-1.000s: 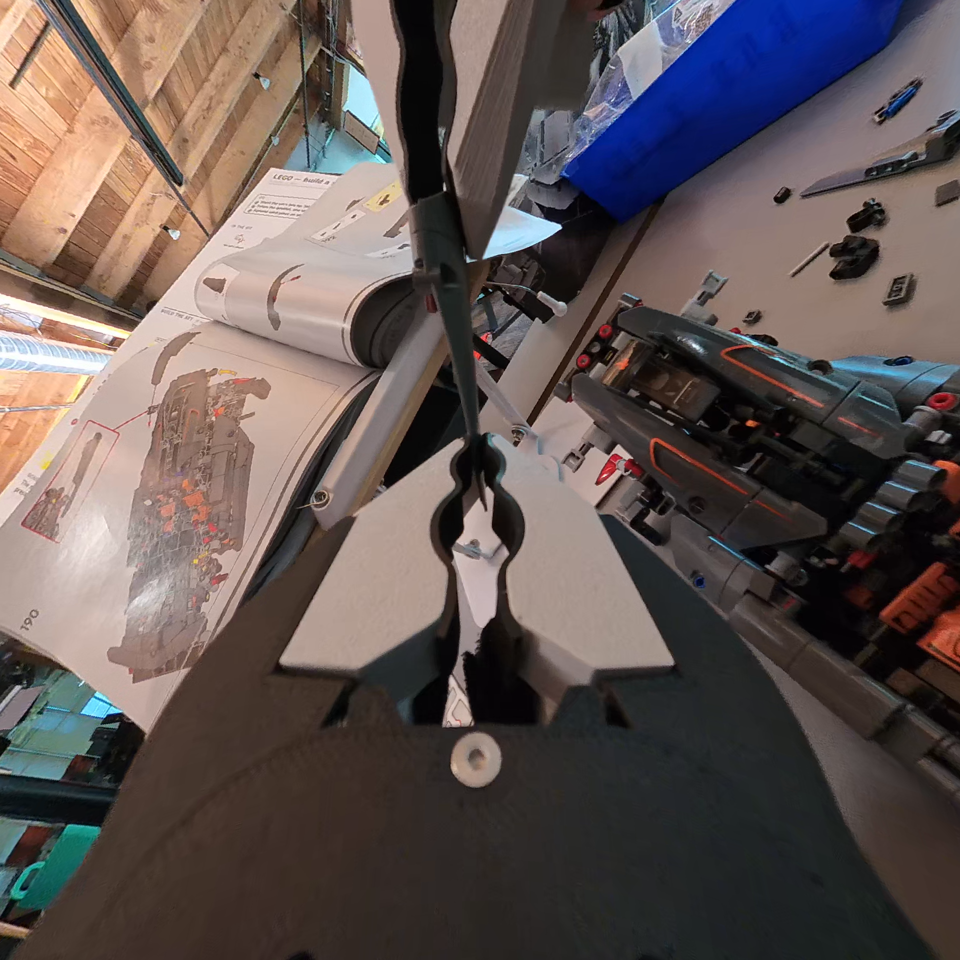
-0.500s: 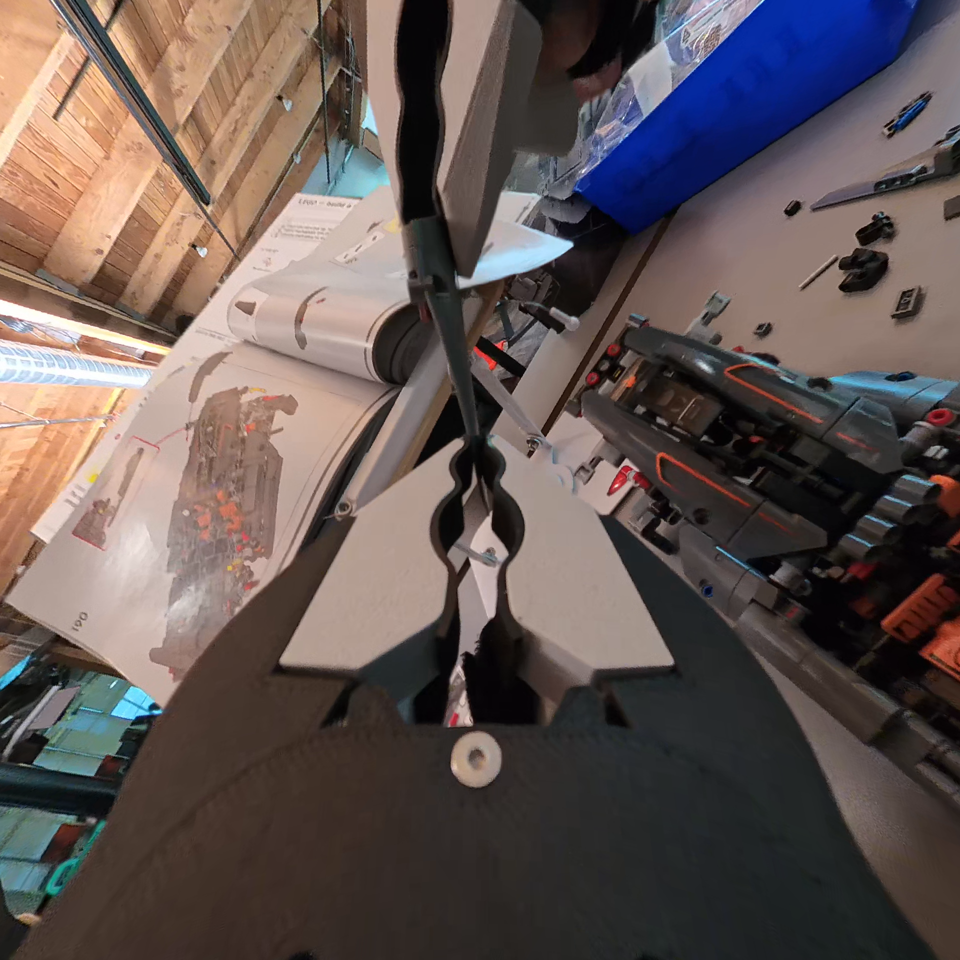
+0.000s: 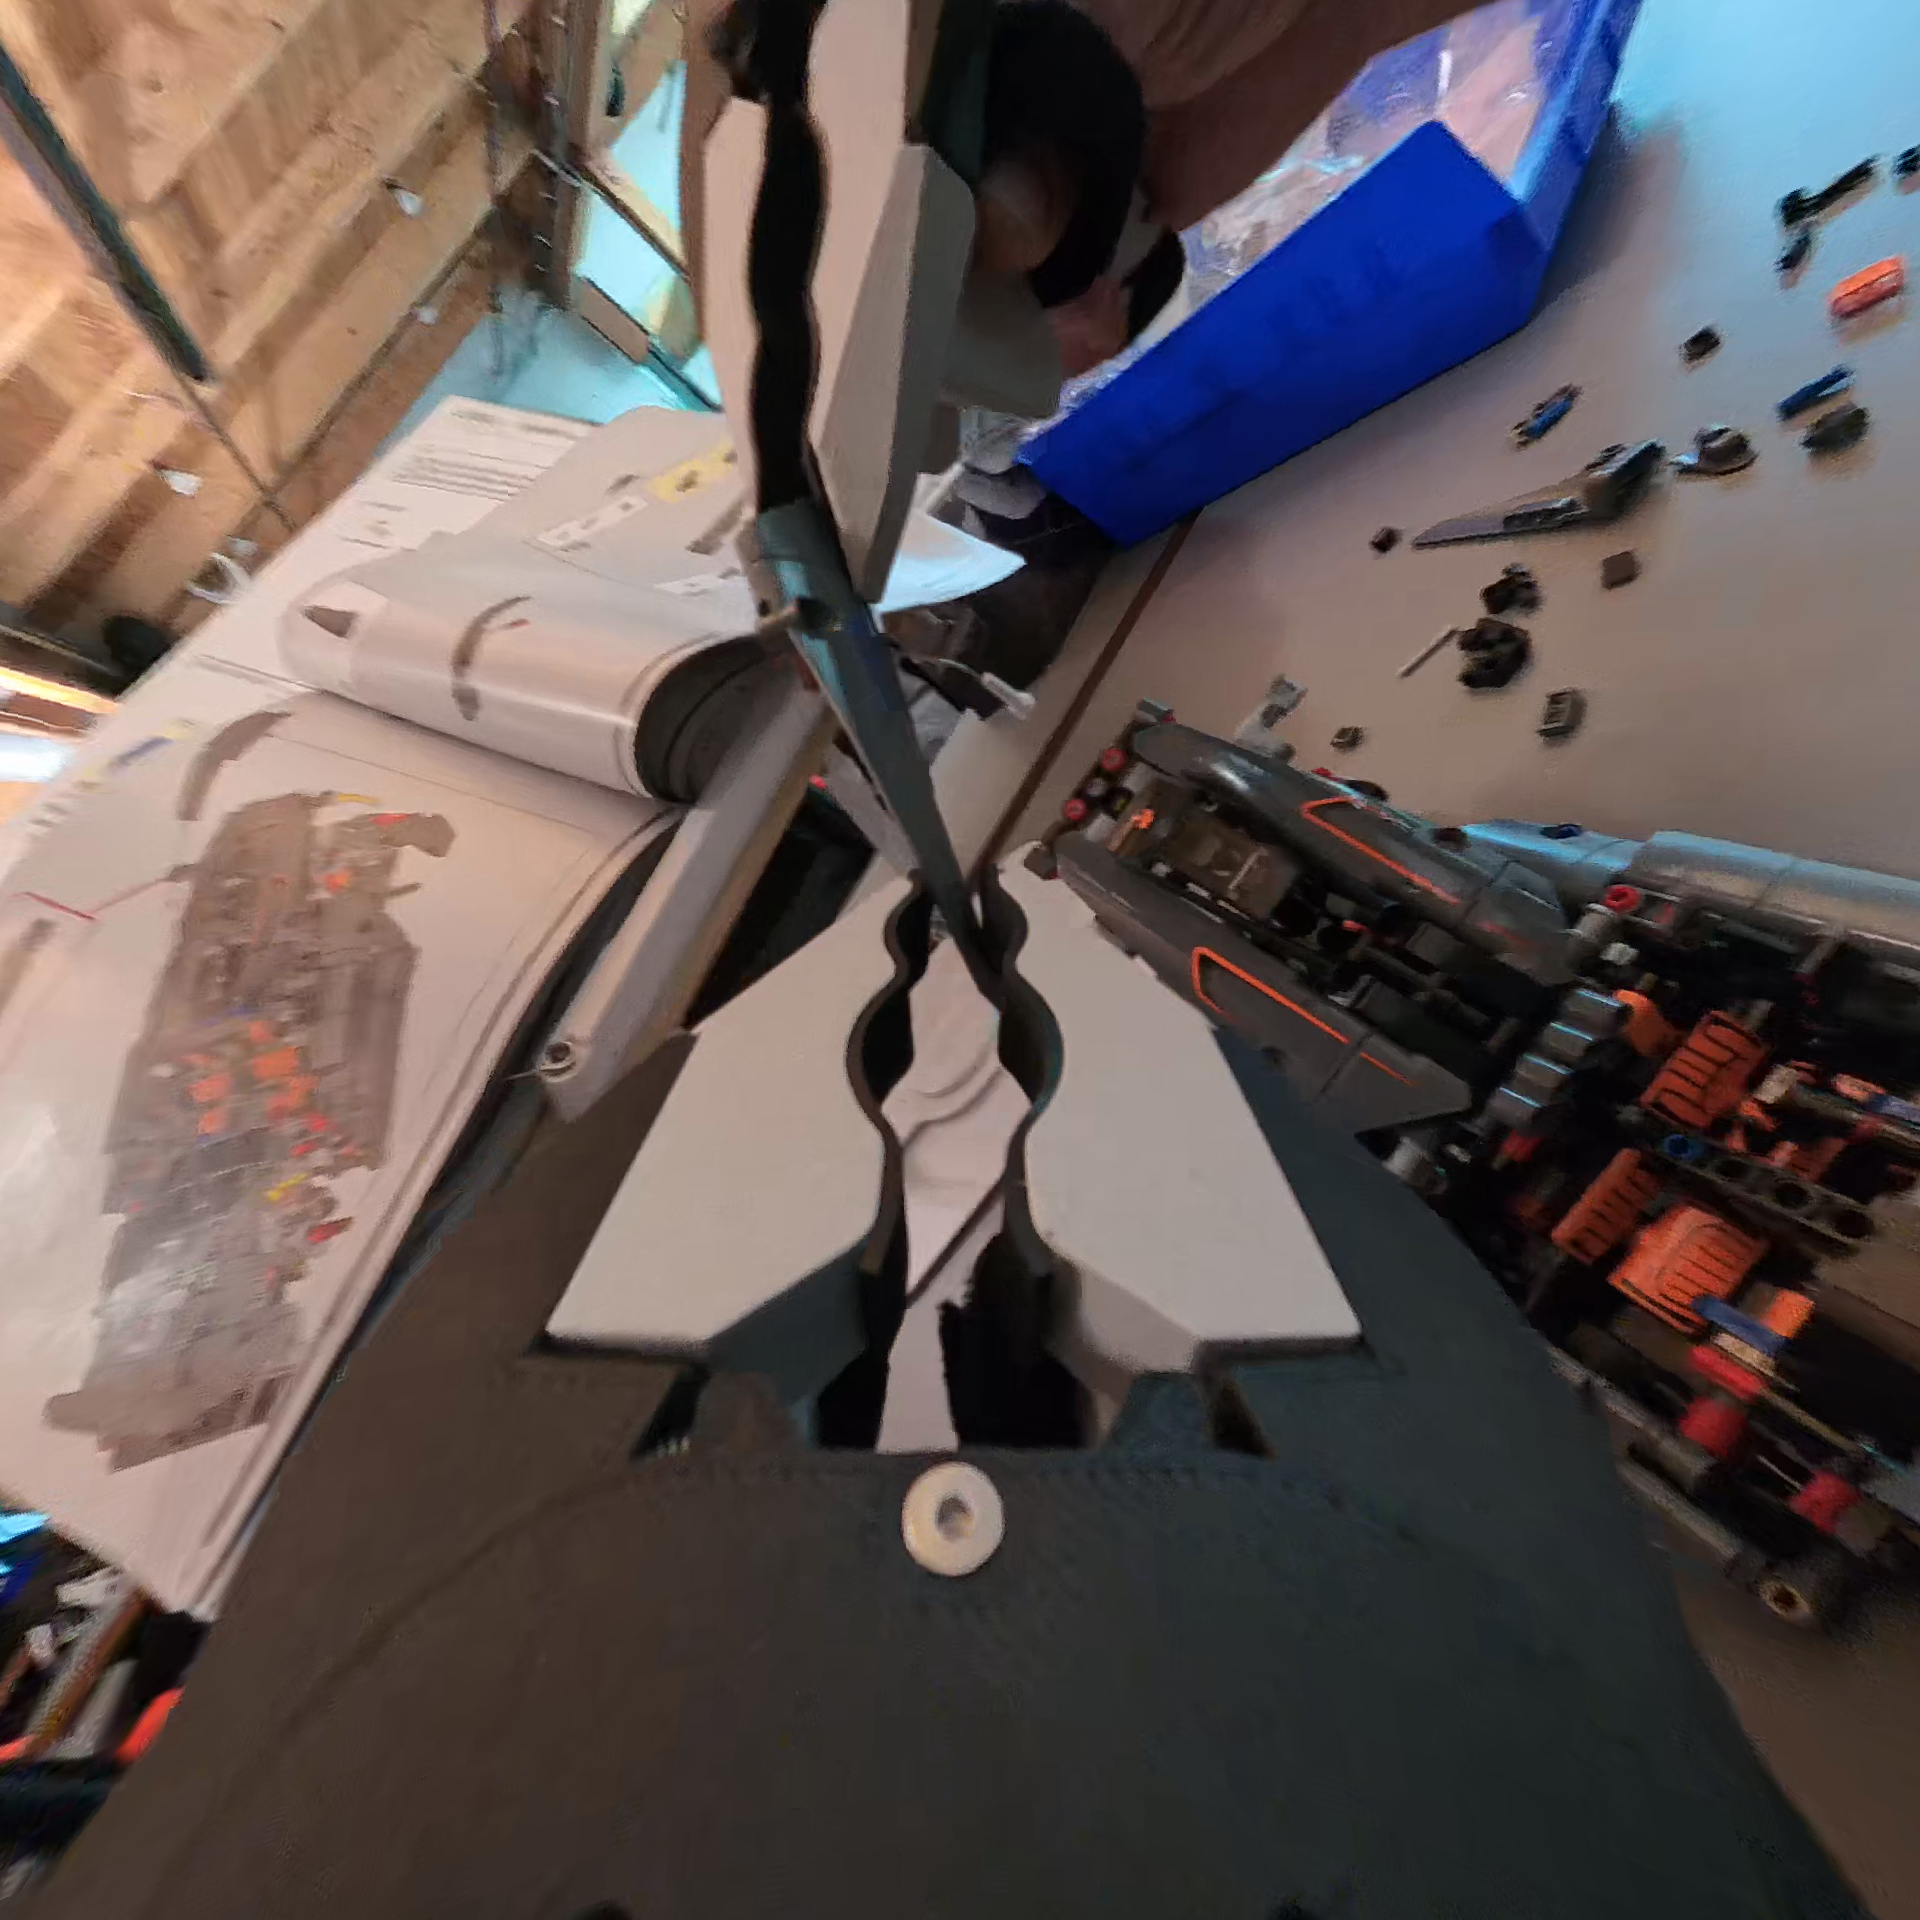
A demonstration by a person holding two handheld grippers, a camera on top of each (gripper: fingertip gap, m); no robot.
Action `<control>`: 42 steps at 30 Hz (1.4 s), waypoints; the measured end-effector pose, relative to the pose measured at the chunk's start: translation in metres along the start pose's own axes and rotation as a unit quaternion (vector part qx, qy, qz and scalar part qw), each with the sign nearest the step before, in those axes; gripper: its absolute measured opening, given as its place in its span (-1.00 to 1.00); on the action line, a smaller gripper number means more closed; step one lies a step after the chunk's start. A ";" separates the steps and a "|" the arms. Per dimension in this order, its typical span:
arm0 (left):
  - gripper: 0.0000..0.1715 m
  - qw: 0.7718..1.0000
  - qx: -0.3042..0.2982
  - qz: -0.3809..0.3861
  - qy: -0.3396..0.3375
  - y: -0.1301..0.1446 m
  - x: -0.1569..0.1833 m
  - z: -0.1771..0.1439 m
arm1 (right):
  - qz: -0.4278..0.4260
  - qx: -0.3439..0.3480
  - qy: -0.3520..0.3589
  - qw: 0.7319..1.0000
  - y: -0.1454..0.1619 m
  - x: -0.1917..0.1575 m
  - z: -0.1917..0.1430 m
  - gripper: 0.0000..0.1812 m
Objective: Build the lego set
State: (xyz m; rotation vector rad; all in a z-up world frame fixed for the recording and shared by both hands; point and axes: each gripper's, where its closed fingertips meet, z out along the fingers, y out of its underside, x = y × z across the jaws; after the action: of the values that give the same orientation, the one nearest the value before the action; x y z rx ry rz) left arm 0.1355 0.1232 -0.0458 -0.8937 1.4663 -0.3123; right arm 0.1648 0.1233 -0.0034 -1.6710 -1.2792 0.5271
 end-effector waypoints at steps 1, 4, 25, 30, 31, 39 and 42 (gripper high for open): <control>-0.89 1.000 -0.001 -0.014 0.017 0.003 0.002 0.000 | 0.016 -0.015 -0.010 1.000 0.003 0.001 0.002 -0.88; -0.90 0.989 -0.006 -0.114 0.094 0.013 0.013 -0.001 | 0.075 -0.074 -0.059 0.993 0.014 0.001 0.010 -0.89; -0.35 0.775 0.076 -0.534 0.331 0.029 0.040 0.027 | 0.239 -0.244 -0.198 0.919 0.061 0.012 0.032 -0.91; -0.33 0.771 0.078 -0.539 0.329 0.028 0.042 0.028 | 0.219 -0.260 -0.228 0.912 0.064 0.009 0.035 -0.91; -0.31 0.767 0.078 -0.544 0.332 0.028 0.042 0.028 | 0.236 -0.272 -0.227 0.905 0.067 0.009 0.034 -0.91; -0.27 0.758 0.078 -0.556 0.332 0.024 0.044 0.028 | 0.349 -0.335 -0.229 0.845 0.072 0.009 0.036 -0.91; -0.27 0.766 0.072 -0.548 0.329 0.023 0.047 0.028 | 0.369 -0.357 -0.227 0.828 0.073 0.008 0.036 -0.90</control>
State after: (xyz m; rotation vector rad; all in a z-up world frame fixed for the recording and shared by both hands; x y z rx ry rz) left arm 0.1608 0.1156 -0.0986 -1.5419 1.3176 -1.7369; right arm 0.1769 0.1434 -0.0816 -2.8448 -1.1804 1.0359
